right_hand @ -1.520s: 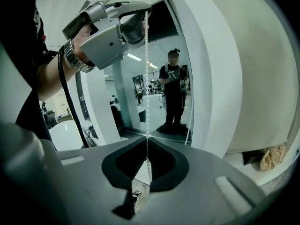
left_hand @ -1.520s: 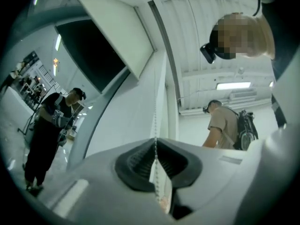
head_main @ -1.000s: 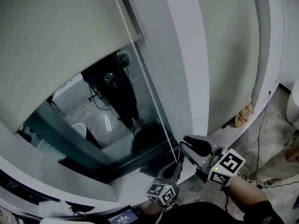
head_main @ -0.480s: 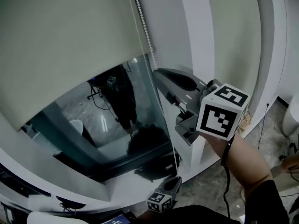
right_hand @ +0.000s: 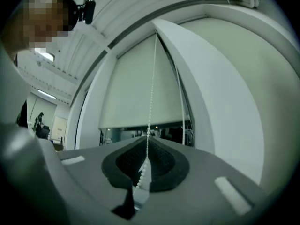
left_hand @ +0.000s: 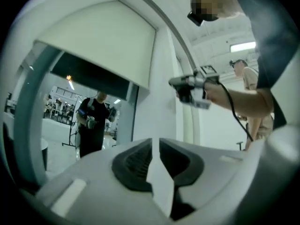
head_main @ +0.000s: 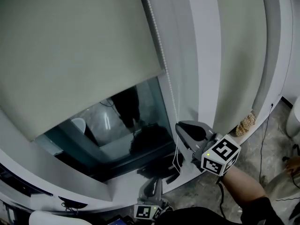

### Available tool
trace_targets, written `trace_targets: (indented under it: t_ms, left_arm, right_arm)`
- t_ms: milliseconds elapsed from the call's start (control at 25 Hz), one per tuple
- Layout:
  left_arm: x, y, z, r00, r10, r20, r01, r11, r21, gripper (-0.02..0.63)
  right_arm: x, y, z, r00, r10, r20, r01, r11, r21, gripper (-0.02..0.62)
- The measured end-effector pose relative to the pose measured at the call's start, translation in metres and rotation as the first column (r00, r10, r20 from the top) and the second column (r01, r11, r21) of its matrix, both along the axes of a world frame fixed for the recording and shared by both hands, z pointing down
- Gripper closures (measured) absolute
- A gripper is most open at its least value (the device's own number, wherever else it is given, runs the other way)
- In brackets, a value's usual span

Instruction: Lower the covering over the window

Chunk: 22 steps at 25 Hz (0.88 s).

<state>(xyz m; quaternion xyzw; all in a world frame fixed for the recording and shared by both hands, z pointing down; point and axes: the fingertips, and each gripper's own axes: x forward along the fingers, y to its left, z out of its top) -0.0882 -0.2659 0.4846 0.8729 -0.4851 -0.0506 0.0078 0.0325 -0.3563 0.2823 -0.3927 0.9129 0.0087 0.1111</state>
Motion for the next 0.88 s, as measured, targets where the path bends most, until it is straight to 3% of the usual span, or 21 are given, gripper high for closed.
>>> trace_targets:
  t_ms: [80, 200, 400, 560, 640, 760, 880]
  left_arm:
    - [0.008, -0.007, -0.029, 0.999, 0.027, -0.041, -0.025, 0.999, 0.039, 0.557]
    - [0.043, -0.02, -0.075, 0.983, 0.142, -0.115, -0.131, 0.987, 0.097, 0.545]
    - [0.083, -0.047, -0.153, 0.93, 0.273, -0.247, -0.229, 0.954, 0.193, 0.499]
    - [0.099, -0.058, -0.181, 0.913, 0.308, -0.267, -0.245, 0.939, 0.243, 0.508]
    - [0.105, -0.057, -0.181, 0.913, 0.325, -0.246, -0.267, 0.933, 0.241, 0.585]
    - [0.106, -0.055, -0.179, 0.911, 0.336, -0.237, -0.284, 0.931, 0.227, 0.591]
    - [0.112, -0.056, -0.151, 0.919, 0.334, -0.211, -0.317, 0.942, 0.113, 0.592]
  right_arm:
    - [-0.003, 0.006, 0.062, 0.998, 0.005, -0.055, -0.009, 0.997, -0.081, 0.583]
    - [-0.014, 0.029, 0.149, 0.993, -0.004, -0.119, -0.019, 0.981, -0.191, 0.583]
    - [-0.033, 0.062, 0.224, 0.974, -0.034, -0.225, -0.029, 0.962, -0.271, 0.583]
    - [-0.037, 0.084, 0.281, 0.958, -0.095, -0.269, -0.018, 0.921, -0.389, 0.583]
    - [-0.032, 0.092, 0.294, 0.964, -0.099, -0.247, -0.018, 0.902, -0.432, 0.583]
    - [-0.024, 0.092, 0.295, 0.963, -0.097, -0.252, -0.027, 0.894, -0.447, 0.583]
    - [-0.017, 0.097, 0.311, 0.966, -0.132, -0.22, -0.008, 0.841, -0.541, 0.575]
